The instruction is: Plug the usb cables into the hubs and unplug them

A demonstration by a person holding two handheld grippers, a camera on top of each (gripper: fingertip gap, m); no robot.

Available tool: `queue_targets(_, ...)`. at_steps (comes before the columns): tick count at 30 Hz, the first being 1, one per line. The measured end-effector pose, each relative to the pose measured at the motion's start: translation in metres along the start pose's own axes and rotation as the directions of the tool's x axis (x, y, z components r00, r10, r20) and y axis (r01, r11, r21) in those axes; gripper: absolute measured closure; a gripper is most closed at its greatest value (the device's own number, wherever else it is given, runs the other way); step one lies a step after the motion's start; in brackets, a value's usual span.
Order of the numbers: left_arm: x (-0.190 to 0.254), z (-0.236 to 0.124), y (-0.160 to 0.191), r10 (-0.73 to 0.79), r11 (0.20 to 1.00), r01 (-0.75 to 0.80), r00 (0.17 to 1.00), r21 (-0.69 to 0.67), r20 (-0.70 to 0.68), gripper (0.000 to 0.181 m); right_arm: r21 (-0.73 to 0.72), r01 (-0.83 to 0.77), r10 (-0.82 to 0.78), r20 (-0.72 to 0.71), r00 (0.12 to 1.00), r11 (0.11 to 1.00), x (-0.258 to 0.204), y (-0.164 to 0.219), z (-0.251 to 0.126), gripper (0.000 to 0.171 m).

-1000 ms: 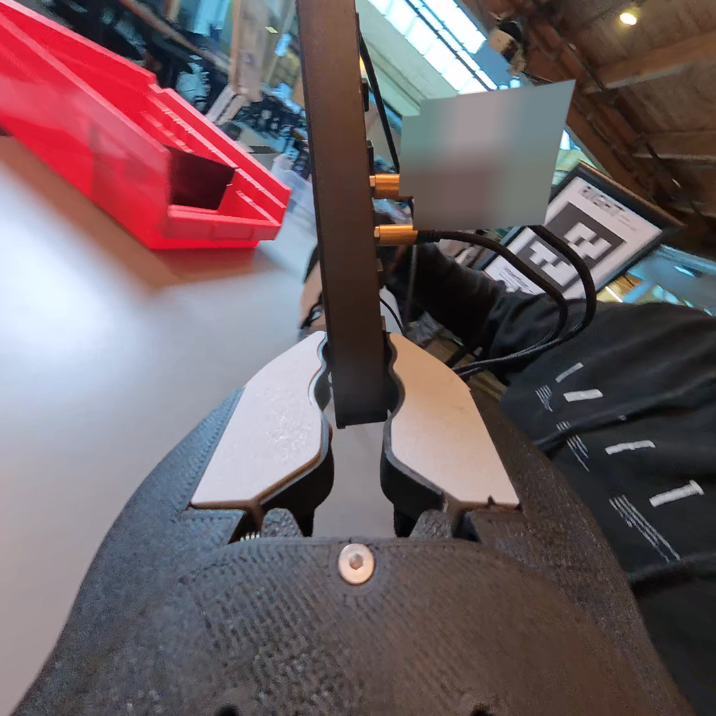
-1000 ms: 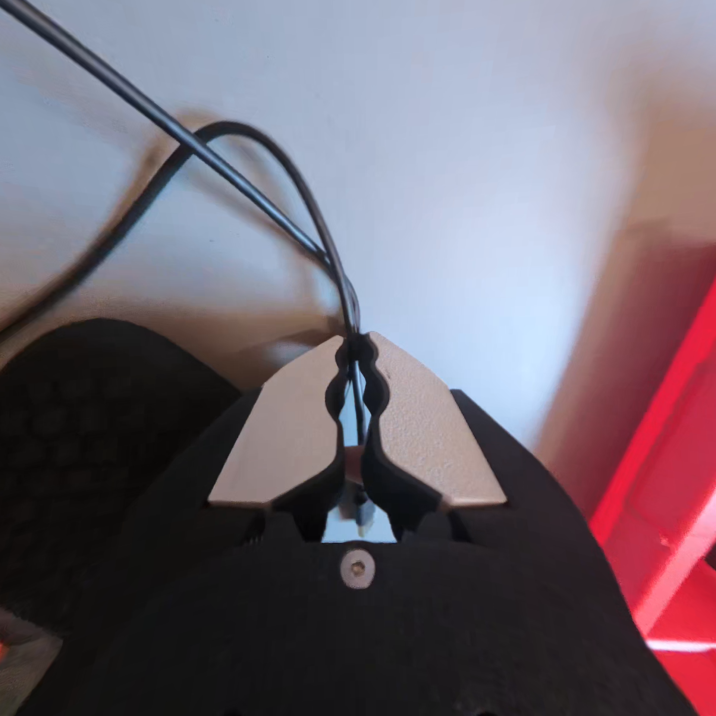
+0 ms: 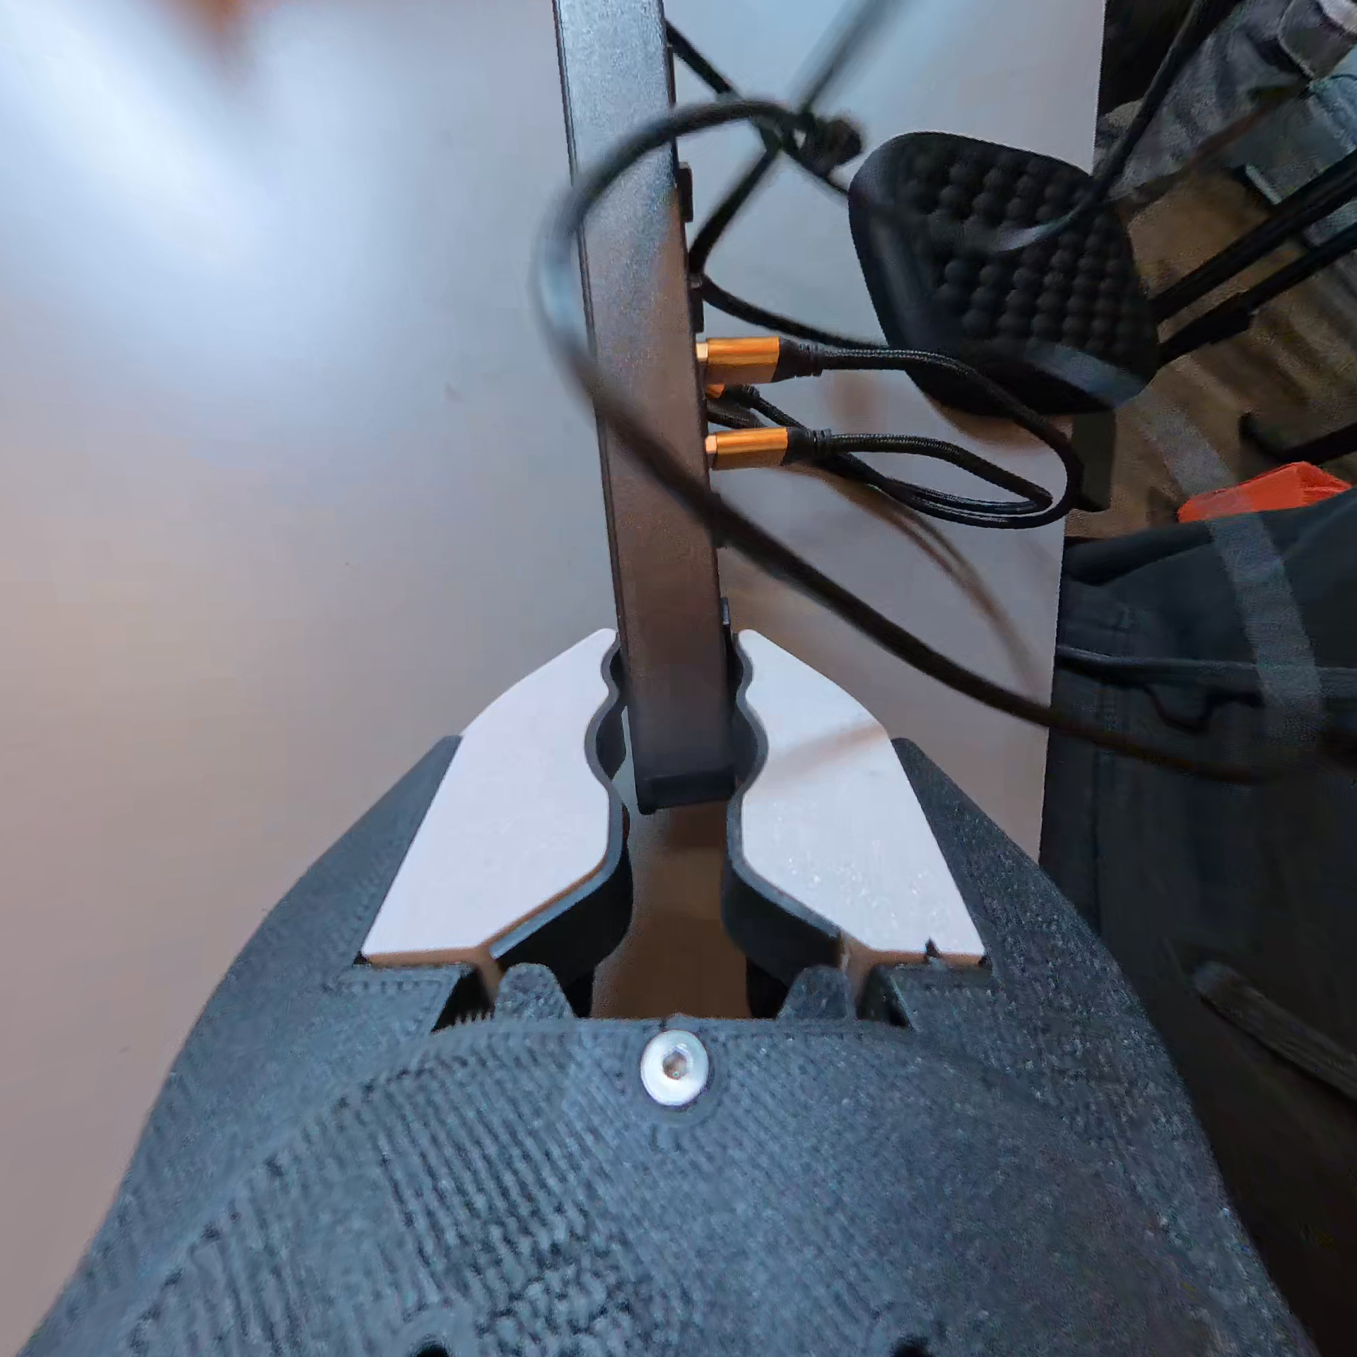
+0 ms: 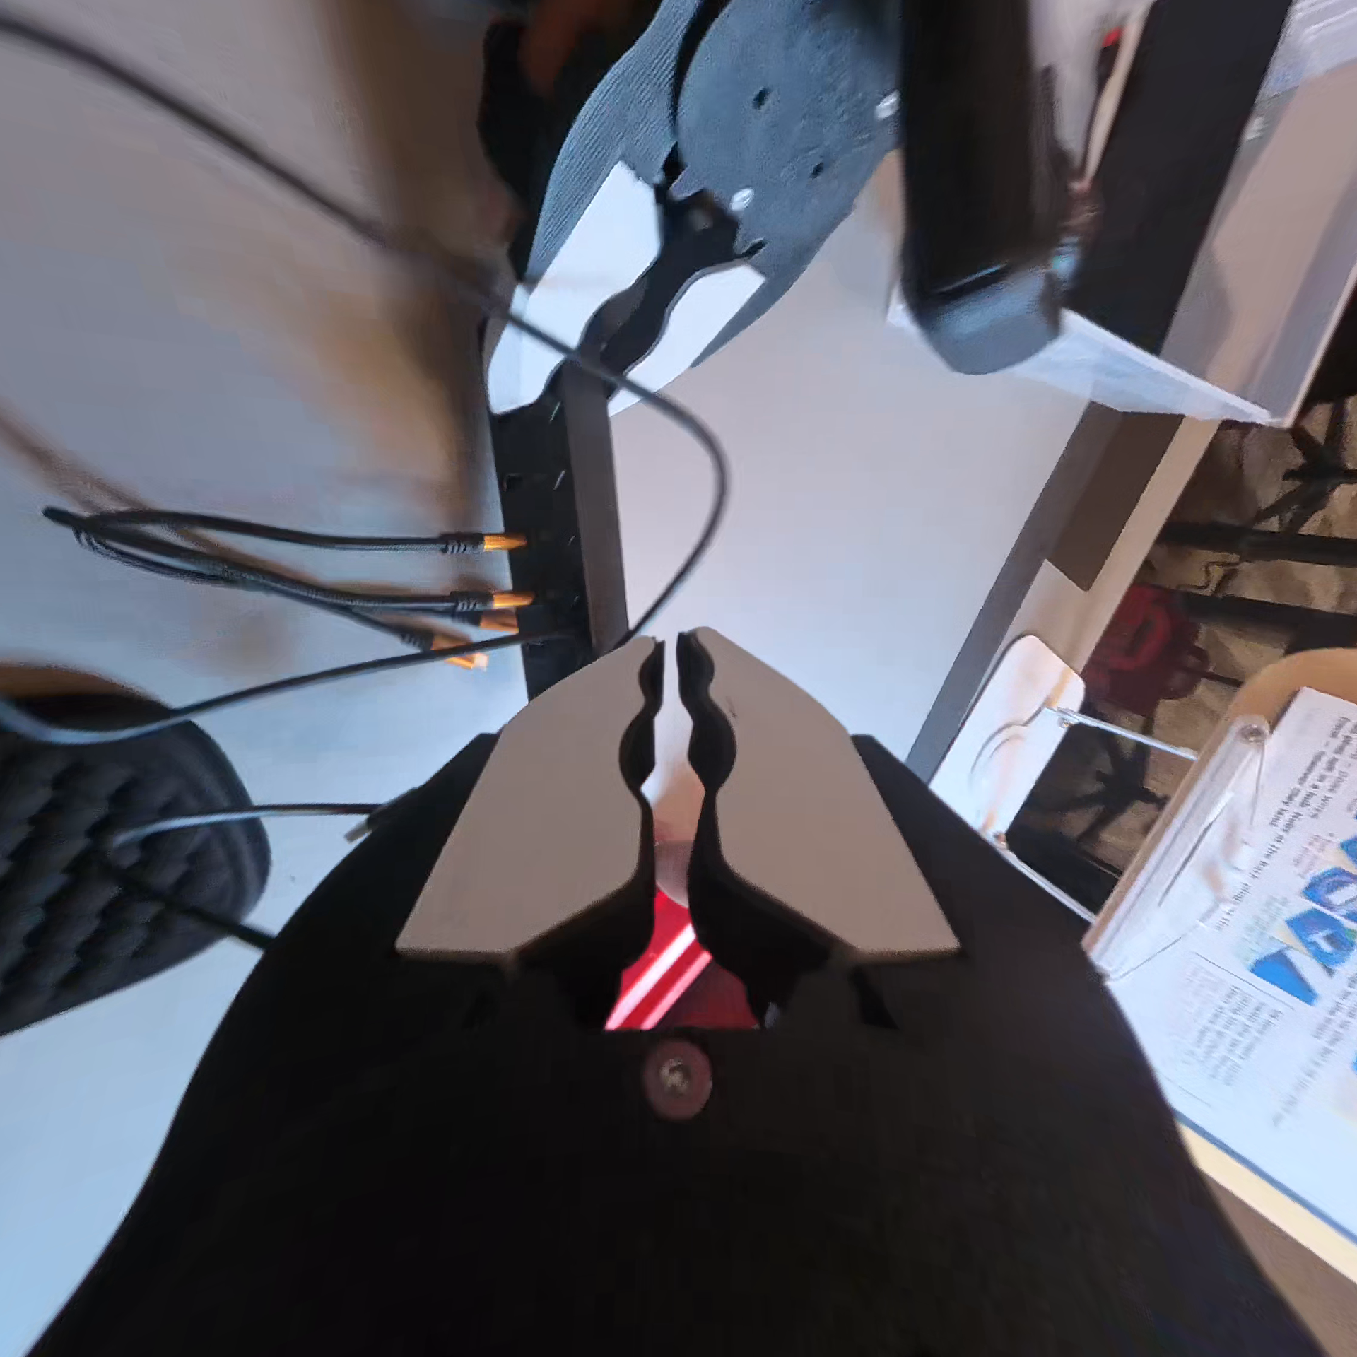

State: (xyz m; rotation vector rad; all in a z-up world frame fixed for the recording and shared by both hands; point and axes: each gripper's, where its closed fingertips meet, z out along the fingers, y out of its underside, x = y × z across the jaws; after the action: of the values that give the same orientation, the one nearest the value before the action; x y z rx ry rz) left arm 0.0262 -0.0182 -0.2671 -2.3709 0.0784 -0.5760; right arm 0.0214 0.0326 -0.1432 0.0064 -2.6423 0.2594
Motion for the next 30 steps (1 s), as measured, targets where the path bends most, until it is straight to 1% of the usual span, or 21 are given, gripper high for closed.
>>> queue_targets(2, 0.000, 0.000, 0.000, -0.039, 0.999, 0.039, 0.999, 0.002, -0.029, 0.156, 0.004, -0.060, 0.060, 0.032, 0.998, 0.998, 0.000, 0.003, -0.004, 0.159)
queue_targets(4, -0.002, 0.000, 0.001, -0.074, 0.997, 0.074, 0.996, 0.004, -0.051, 0.156, -0.009, -0.127, 0.127, 0.105, 0.986, 0.992, -0.010, 0.007, -0.004, 0.147)
queue_targets(5, -0.002, 0.000, 0.002, -0.087, 0.996, 0.087, 0.994, -0.001, -0.060, 0.156, -0.034, -0.150, 0.153, 0.137, 0.979, 0.988, -0.016, 0.010, -0.002, 0.139)
queue_targets(8, -0.006, 0.002, 0.005, -0.088, 0.996, 0.087, 0.995, -0.019, -0.036, 0.156, -0.148, -0.188, 0.216, 0.205, 0.955, 0.971, -0.035, 0.027, 0.009, 0.106)
queue_targets(10, -0.006, 0.003, 0.006, -0.084, 0.996, 0.083, 0.996, -0.024, -0.027, 0.156, -0.183, -0.184, 0.224, 0.230, 0.947, 0.966, -0.048, 0.033, 0.018, 0.093)
queue_targets(12, -0.007, 0.003, 0.007, -0.063, 0.997, 0.063, 0.998, -0.037, -0.007, 0.156, -0.218, -0.149, 0.195, 0.208, 0.959, 0.965, -0.058, 0.039, 0.029, 0.081)
queue_targets(14, -0.008, 0.004, 0.009, -0.039, 0.998, 0.040, 0.999, -0.050, 0.022, 0.156, -0.258, -0.103, 0.139, 0.124, 0.982, 0.960, -0.056, 0.051, 0.044, 0.072)
queue_targets(17, -0.007, 0.004, 0.007, 0.020, 0.998, -0.015, 0.998, -0.066, 0.067, 0.156, -0.232, -0.092, 0.118, 0.100, 0.988, 0.968, -0.060, 0.053, 0.073, 0.063)
queue_targets(19, -0.004, 0.004, 0.007, 0.100, 0.992, -0.090, 0.990, -0.092, 0.101, 0.156, -0.233, -0.053, 0.075, 0.085, 0.994, 0.971, -0.056, 0.055, 0.090, 0.062)
queue_targets(20, 0.000, 0.004, 0.008, 0.155, 0.983, -0.142, 0.981, -0.114, 0.114, 0.156, -0.239, -0.042, 0.069, 0.105, 0.992, 0.970, -0.056, 0.056, 0.096, 0.065)
queue_targets(22, 0.006, 0.005, 0.007, 0.249, 0.964, -0.234, 0.960, -0.126, 0.129, 0.155, -0.209, -0.029, 0.077, 0.228, 0.971, 0.977, -0.067, 0.051, 0.103, 0.071)
queue_targets(23, 0.008, 0.003, 0.004, 0.285, 0.956, -0.271, 0.948, -0.113, 0.140, 0.155, -0.180, -0.011, 0.068, 0.314, 0.947, 0.984, -0.077, 0.047, 0.103, 0.088)
queue_targets(24, 0.009, 0.000, 0.001, 0.328, 0.943, -0.317, 0.934, -0.098, 0.142, 0.154, -0.151, 0.002, 0.055, 0.375, 0.925, 0.989, -0.084, 0.043, 0.101, 0.112)
queue_targets(25, 0.009, -0.004, 0.001, 0.378, 0.925, -0.367, 0.914, -0.097, 0.144, 0.155, -0.123, -0.004, 0.054, 0.406, 0.912, 0.992, -0.087, 0.038, 0.098, 0.123)
queue_targets(26, 0.011, -0.008, -0.002, 0.406, 0.914, -0.399, 0.902, -0.074, 0.146, 0.155, -0.101, -0.031, 0.072, 0.426, 0.902, 0.994, -0.085, 0.033, 0.093, 0.131)
queue_targets(27, 0.014, -0.014, -0.008, 0.402, 0.915, -0.404, 0.904, -0.017, 0.143, 0.154, -0.092, -0.059, 0.092, 0.424, 0.901, 0.994, -0.080, 0.031, 0.087, 0.136)
queue_targets(29, 0.023, -0.038, -0.031, 0.356, 0.914, -0.373, 0.926, 0.161, 0.125, 0.148, -0.077, -0.074, 0.098, 0.373, 0.923, 0.994, -0.060, 0.032, 0.070, 0.138)
queue_targets(30, 0.020, -0.055, -0.045, 0.330, 0.898, -0.359, 0.932, 0.255, 0.150, 0.139, -0.078, -0.091, 0.113, 0.345, 0.932, 0.993, -0.049, 0.034, 0.058, 0.138)
